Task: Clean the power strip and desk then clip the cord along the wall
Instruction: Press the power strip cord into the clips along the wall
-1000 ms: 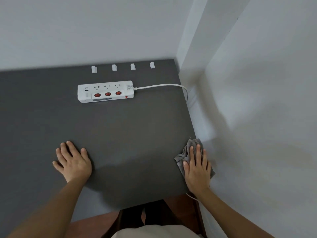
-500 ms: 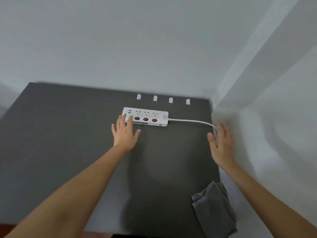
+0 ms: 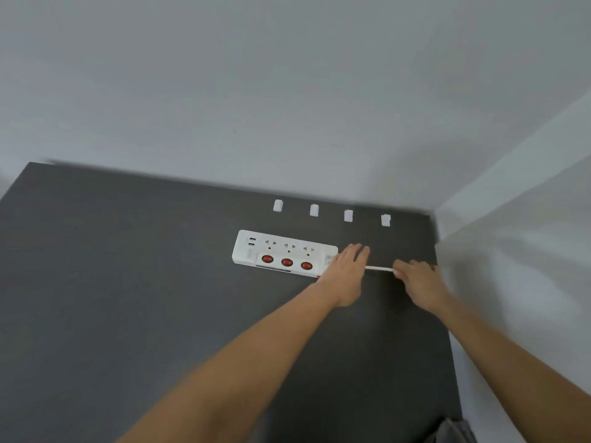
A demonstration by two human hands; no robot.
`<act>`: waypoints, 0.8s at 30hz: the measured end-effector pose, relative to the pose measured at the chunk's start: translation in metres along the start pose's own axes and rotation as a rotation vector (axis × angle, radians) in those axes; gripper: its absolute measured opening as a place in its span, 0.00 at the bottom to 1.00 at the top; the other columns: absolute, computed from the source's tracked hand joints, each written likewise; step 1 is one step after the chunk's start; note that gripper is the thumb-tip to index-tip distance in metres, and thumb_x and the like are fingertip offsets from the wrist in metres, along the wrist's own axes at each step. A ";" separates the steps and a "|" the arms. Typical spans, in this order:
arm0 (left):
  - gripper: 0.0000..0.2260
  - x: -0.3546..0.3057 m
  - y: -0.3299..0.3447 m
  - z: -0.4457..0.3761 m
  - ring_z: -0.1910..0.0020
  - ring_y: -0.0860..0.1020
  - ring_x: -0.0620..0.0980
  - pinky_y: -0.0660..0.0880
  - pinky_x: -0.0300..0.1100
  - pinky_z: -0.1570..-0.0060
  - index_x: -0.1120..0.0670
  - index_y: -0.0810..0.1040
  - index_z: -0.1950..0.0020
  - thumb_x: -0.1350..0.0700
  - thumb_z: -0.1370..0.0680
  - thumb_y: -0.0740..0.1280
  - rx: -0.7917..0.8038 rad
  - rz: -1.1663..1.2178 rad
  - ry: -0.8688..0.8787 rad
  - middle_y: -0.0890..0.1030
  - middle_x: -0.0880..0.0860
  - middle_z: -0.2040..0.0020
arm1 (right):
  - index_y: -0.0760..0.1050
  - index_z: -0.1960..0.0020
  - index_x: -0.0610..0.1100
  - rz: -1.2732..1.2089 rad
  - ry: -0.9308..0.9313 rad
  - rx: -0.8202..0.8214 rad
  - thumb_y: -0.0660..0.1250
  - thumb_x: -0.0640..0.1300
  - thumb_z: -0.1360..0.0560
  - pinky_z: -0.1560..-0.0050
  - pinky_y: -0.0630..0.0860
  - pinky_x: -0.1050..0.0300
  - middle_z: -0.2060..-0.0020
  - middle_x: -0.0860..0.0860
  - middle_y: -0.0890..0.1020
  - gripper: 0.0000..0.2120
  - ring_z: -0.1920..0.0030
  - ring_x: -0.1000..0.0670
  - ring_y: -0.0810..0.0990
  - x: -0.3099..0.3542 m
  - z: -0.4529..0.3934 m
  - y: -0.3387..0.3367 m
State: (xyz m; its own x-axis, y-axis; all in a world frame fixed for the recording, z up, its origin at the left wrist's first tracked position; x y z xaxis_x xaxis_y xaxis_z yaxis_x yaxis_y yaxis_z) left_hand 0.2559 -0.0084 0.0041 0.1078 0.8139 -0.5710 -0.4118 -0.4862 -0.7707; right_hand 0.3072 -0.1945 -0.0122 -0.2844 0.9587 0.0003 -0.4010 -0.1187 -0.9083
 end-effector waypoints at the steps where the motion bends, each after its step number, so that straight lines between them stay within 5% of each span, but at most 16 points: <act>1: 0.32 0.006 -0.002 -0.002 0.22 0.51 0.58 0.52 0.51 0.24 0.61 0.49 0.22 0.67 0.23 0.59 -0.011 0.016 -0.017 0.53 0.61 0.21 | 0.63 0.59 0.51 -0.047 -0.051 0.025 0.53 0.46 0.19 0.52 0.71 0.47 0.63 0.49 0.73 0.09 0.58 0.43 0.75 0.007 -0.002 -0.004; 9: 0.15 0.089 -0.037 0.003 0.42 0.73 0.61 0.67 0.51 0.38 0.58 0.73 0.35 0.56 0.17 0.55 -0.220 0.079 -0.220 0.76 0.60 0.40 | 0.74 0.56 0.48 -0.307 -0.271 -0.002 0.59 0.48 0.21 0.58 0.76 0.47 0.64 0.46 0.80 0.08 0.61 0.41 0.77 0.099 -0.044 -0.041; 17: 0.10 0.174 -0.090 0.014 0.50 0.77 0.58 0.71 0.51 0.45 0.58 0.80 0.50 0.53 0.21 0.65 -0.360 0.129 -0.303 0.80 0.59 0.53 | 0.78 0.59 0.43 -0.708 -0.220 -0.012 0.66 0.45 0.24 0.63 0.70 0.63 0.69 0.48 0.82 0.07 0.69 0.54 0.77 0.187 -0.095 -0.045; 24: 0.14 0.210 -0.110 0.007 0.58 0.78 0.56 0.73 0.48 0.53 0.57 0.81 0.56 0.46 0.25 0.69 -0.386 0.098 -0.314 0.80 0.56 0.59 | 0.80 0.46 0.38 -0.667 -0.229 -0.216 0.67 0.40 0.25 0.44 0.75 0.54 0.50 0.42 0.85 0.10 0.49 0.44 0.82 0.217 -0.140 -0.061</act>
State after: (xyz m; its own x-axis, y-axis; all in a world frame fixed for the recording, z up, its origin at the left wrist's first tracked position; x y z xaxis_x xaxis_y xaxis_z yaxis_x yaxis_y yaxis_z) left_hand 0.3172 0.2185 -0.0293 -0.2161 0.7862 -0.5790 -0.0351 -0.5989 -0.8001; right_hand 0.3916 0.0573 -0.0151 -0.2243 0.7281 0.6477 -0.3788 0.5472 -0.7464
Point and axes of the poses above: each hand's wrist, its own z-axis away from the middle knuckle, its own y-axis out of the palm, x = y × z, the point moved 3 cm from there along -z, towards the middle knuckle
